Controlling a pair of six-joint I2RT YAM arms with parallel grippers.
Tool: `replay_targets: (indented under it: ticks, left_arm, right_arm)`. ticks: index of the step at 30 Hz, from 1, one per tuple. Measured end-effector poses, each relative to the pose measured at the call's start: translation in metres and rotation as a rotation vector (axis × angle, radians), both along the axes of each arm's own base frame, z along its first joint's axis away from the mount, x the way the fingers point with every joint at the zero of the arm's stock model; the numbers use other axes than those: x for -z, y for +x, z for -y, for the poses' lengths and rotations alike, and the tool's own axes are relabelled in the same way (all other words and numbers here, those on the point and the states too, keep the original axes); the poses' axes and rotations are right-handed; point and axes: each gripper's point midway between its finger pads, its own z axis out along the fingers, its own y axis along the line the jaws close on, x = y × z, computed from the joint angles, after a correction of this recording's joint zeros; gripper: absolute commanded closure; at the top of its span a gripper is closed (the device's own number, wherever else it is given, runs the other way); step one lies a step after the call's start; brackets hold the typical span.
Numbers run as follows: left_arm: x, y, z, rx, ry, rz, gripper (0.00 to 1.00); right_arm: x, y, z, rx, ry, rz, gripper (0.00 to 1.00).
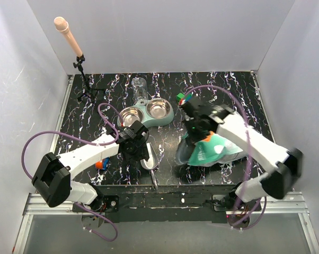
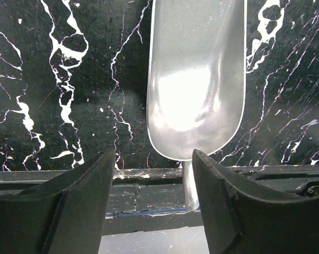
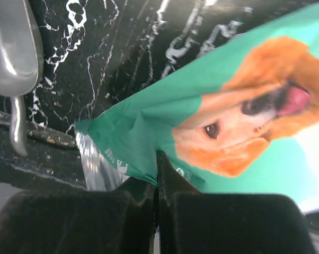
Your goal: Serve the pet food
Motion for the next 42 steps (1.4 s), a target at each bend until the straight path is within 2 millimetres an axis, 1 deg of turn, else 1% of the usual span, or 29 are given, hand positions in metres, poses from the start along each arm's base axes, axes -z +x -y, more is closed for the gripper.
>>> replay_targets:
  ticks: [2, 3, 4, 5, 6, 8, 10, 11, 13, 17, 20, 21, 23, 25, 27, 30, 32, 35, 38, 40, 42]
  left_arm:
    - [0.0, 0.0, 0.0, -0.001, -0.001, 0.0, 0.43]
    - [0.0, 0.001, 0.001, -0.002, -0.004, 0.002, 0.44]
    - [0.0, 0.001, 0.001, -0.002, -0.004, 0.002, 0.44]
    - [0.001, 0.001, 0.001, -0.002, -0.004, 0.001, 0.45]
    - [0.002, 0.001, 0.001, -0.001, -0.002, -0.002, 0.44]
    - [0.004, 0.001, 0.001, 0.011, 0.003, -0.007, 0.4]
    - [0.002, 0.001, 0.003, 0.032, -0.001, -0.008, 0.38]
    - [0.0, 0.002, 0.006, 0.046, -0.013, -0.005, 0.37]
    - [-0.01, 0.005, 0.016, 0.079, -0.052, 0.008, 0.36]
    - [-0.045, 0.024, 0.048, 0.158, -0.185, 0.094, 0.34]
    - [-0.068, 0.036, 0.067, 0.212, -0.259, 0.153, 0.34]
    - [-0.074, 0.039, 0.071, 0.227, -0.27, 0.166, 0.35]
    - [-0.076, 0.041, 0.073, 0.243, -0.271, 0.174, 0.38]
    - [-0.07, 0.039, 0.069, 0.243, -0.248, 0.162, 0.41]
    - [-0.058, 0.034, 0.06, 0.231, -0.21, 0.139, 0.42]
    - [-0.037, 0.024, 0.044, 0.207, -0.152, 0.083, 0.38]
    - [-0.027, 0.019, 0.034, 0.186, -0.12, 0.051, 0.34]
    - [-0.02, 0.021, 0.02, 0.147, -0.073, 0.031, 0.35]
    - [-0.015, 0.026, 0.008, 0.114, -0.038, 0.02, 0.39]
    - [-0.007, 0.029, 0.002, 0.097, -0.017, 0.001, 0.42]
    - [0.004, 0.027, -0.005, 0.089, -0.001, -0.035, 0.48]
  right_arm:
    - [0.033, 0.007, -0.02, -0.034, -0.028, -0.076, 0.99]
    - [0.048, 0.01, -0.027, -0.045, -0.018, -0.099, 0.99]
    - [0.057, 0.01, -0.027, -0.047, -0.003, -0.118, 0.99]
    - [0.06, 0.009, -0.025, -0.041, 0.038, -0.141, 0.99]
    - [0.057, 0.011, -0.021, -0.028, 0.069, -0.146, 0.99]
    - [0.042, 0.019, -0.009, 0.0, 0.149, -0.128, 0.99]
    - [0.025, 0.024, -0.001, -0.009, 0.204, -0.079, 0.99]
    - [0.018, 0.024, 0.001, -0.026, 0.222, -0.053, 0.99]
    - [0.01, 0.019, 0.003, -0.075, 0.25, -0.014, 0.99]
    - [0.014, -0.008, 0.009, -0.169, 0.293, 0.02, 0.99]
    - [0.015, -0.024, 0.014, -0.208, 0.303, 0.015, 0.99]
    - [0.014, -0.027, 0.015, -0.218, 0.304, 0.017, 0.99]
    - [0.011, -0.03, 0.017, -0.228, 0.304, 0.034, 0.99]
    - [0.009, -0.03, 0.02, -0.227, 0.299, 0.047, 0.99]
    - [0.011, -0.029, 0.023, -0.209, 0.281, 0.047, 0.99]
    - [0.014, -0.022, 0.027, -0.153, 0.238, -0.001, 0.99]
    - [0.015, -0.009, 0.027, -0.101, 0.233, -0.03, 0.99]
    - [0.014, 0.012, 0.028, -0.028, 0.229, -0.048, 0.99]
    - [0.009, 0.035, 0.029, 0.025, 0.219, -0.043, 0.99]
    - [0.004, 0.048, 0.028, 0.048, 0.214, -0.032, 0.99]
    - [-0.001, 0.058, 0.027, 0.06, 0.212, -0.019, 0.99]
